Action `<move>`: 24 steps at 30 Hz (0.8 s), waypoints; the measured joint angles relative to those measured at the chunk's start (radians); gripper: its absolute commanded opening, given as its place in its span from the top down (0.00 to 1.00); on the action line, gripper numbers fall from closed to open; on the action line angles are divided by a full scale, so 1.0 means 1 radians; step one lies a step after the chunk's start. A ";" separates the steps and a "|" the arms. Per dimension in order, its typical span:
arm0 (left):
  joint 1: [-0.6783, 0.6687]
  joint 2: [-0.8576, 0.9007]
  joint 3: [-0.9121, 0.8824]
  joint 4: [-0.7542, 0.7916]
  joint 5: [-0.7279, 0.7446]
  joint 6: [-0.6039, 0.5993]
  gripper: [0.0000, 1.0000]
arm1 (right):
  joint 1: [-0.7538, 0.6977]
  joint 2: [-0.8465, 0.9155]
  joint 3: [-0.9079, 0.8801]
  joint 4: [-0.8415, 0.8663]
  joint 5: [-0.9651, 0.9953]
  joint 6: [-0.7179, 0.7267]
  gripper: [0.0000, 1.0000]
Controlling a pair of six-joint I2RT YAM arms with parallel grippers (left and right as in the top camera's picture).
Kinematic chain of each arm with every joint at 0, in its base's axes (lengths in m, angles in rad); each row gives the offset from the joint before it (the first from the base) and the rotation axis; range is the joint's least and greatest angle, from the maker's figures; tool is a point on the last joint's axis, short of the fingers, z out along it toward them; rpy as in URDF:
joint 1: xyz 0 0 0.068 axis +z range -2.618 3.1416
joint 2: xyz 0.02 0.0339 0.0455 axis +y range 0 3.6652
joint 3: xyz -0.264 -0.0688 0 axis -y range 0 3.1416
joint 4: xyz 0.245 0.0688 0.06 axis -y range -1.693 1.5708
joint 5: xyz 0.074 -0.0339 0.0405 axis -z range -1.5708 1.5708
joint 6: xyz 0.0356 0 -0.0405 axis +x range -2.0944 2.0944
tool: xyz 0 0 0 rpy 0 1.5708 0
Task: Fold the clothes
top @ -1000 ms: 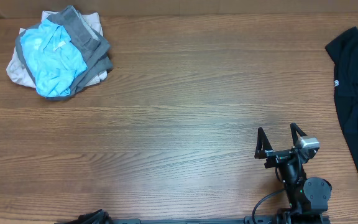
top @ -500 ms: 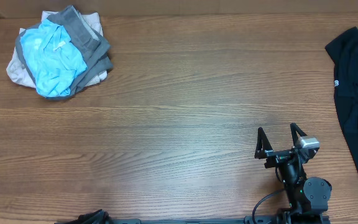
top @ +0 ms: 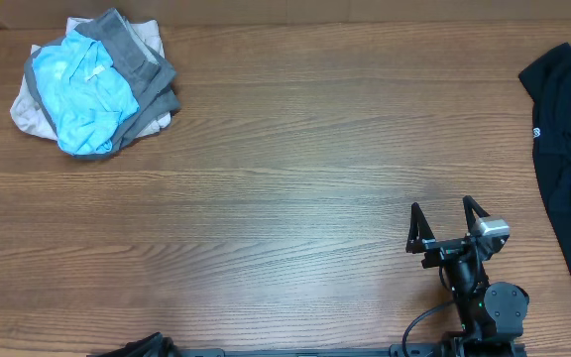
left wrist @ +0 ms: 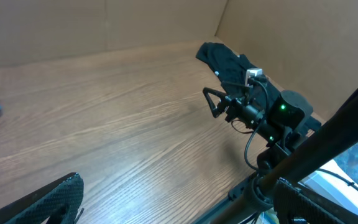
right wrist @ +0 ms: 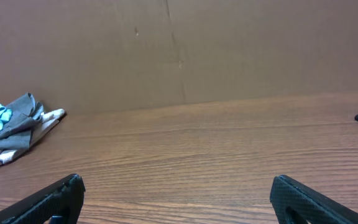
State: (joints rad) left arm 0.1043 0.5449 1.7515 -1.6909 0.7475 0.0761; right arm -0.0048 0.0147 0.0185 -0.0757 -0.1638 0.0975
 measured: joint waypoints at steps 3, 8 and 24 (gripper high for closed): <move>0.000 -0.006 -0.029 0.006 -0.006 -0.043 0.00 | 0.000 0.000 0.000 0.000 0.000 0.000 0.00; 0.000 -0.056 -0.163 0.137 -0.054 -0.091 0.00 | 0.000 0.000 0.000 0.000 0.000 0.000 0.00; -0.085 -0.423 -1.038 0.948 -0.262 -0.241 0.00 | 0.000 0.000 0.000 0.001 0.005 0.003 0.00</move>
State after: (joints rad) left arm 0.0189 0.1219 0.7136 -0.7425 0.4854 -0.1654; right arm -0.0048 0.0147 0.0185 -0.0750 -0.1589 0.1005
